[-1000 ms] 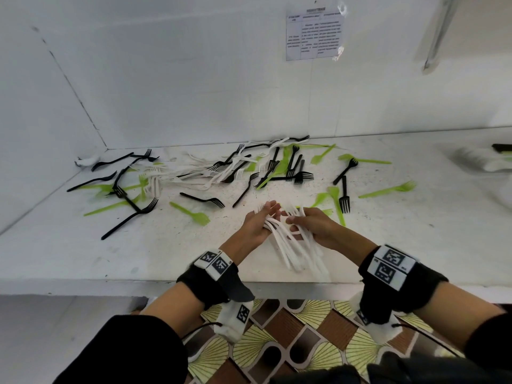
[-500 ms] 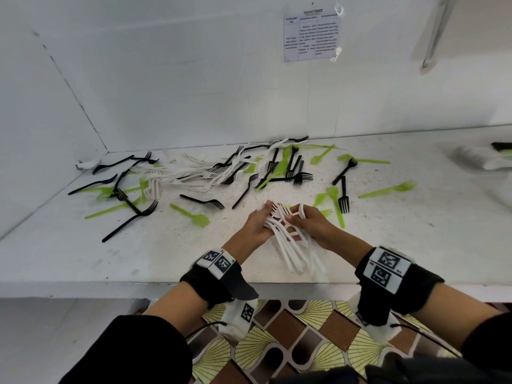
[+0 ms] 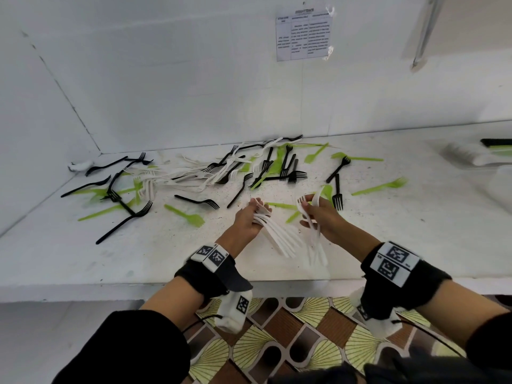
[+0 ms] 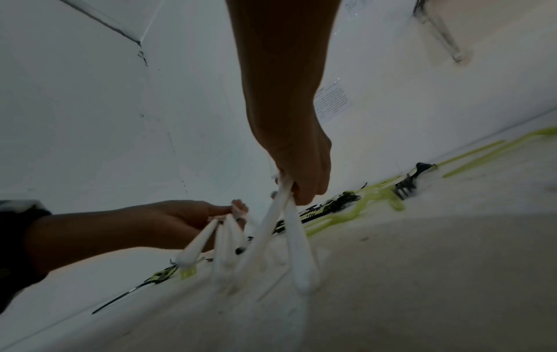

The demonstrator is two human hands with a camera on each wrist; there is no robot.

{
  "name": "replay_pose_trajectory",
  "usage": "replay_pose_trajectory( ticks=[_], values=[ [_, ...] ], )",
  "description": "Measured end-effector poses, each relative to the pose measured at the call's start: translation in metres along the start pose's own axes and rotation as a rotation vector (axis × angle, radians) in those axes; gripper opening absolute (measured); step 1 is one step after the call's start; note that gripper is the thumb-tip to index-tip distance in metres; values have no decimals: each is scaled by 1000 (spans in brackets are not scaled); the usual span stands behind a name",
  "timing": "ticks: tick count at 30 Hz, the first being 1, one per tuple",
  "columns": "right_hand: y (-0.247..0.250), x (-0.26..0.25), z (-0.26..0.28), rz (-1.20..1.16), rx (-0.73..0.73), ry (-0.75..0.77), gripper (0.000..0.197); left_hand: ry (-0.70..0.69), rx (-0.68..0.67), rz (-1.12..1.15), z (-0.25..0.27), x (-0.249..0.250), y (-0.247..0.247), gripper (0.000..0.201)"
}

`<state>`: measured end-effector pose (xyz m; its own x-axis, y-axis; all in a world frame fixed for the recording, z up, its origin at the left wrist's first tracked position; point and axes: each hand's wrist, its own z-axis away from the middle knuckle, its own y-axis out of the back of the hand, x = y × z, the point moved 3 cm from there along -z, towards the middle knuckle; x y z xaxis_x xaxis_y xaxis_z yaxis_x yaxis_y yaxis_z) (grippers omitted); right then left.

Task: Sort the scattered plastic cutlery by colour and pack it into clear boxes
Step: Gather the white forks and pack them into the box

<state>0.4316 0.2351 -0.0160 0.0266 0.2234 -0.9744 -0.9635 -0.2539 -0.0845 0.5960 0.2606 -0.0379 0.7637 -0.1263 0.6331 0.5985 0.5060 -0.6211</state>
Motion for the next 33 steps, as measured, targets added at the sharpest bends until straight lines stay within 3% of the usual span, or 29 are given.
replay_pose_trajectory(
  ticks=[4,9,15,18,20,25,30,33],
  values=[
    [8,-9,-2,-15,31,4,21,-36,10,3,-6,3,6,30],
    [-8,-12,1,-39,-54,-3,11,18,-82,-111,2,-5,-8,43],
    [-33,-5,5,-24,-147,-27,18,6,-233,-336,14,-14,-19,18],
    [-36,-5,5,11,-183,-34,13,-1,-184,-339,14,-9,-15,14],
    [-36,-5,4,83,-178,-25,20,-18,-148,-359,12,-6,-12,15],
    [-24,-5,-7,198,18,5,25,-40,-109,-421,14,0,-5,17],
    [-30,-8,-3,281,-137,-102,46,-72,-104,-320,13,0,-8,14],
    [-38,-5,-5,269,-161,-78,33,-71,-126,-388,12,-1,-9,22]
  ],
)
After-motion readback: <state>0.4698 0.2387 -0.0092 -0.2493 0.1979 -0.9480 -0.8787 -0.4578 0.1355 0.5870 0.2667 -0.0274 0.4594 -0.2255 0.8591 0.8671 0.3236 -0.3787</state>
